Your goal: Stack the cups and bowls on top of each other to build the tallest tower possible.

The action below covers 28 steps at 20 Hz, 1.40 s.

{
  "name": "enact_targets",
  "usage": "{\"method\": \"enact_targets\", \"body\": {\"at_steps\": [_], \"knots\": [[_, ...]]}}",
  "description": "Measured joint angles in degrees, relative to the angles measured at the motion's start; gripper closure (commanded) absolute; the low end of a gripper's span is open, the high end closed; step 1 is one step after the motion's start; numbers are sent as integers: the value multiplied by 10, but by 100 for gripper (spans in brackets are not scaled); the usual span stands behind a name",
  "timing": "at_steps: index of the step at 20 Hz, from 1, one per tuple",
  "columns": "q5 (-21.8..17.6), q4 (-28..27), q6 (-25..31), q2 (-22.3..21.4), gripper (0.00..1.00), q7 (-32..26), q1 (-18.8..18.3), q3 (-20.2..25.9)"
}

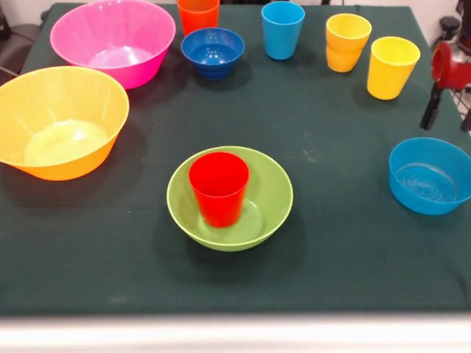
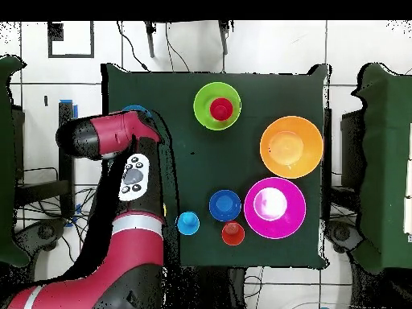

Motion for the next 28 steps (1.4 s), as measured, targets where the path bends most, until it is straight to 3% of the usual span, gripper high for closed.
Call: {"method": "enact_targets", "body": {"at_steps": [17, 28], "knots": [[0, -1, -13, 48, 0, 0, -6, -25], [1, -36, -39, 88, 0, 0, -6, -29]]}}
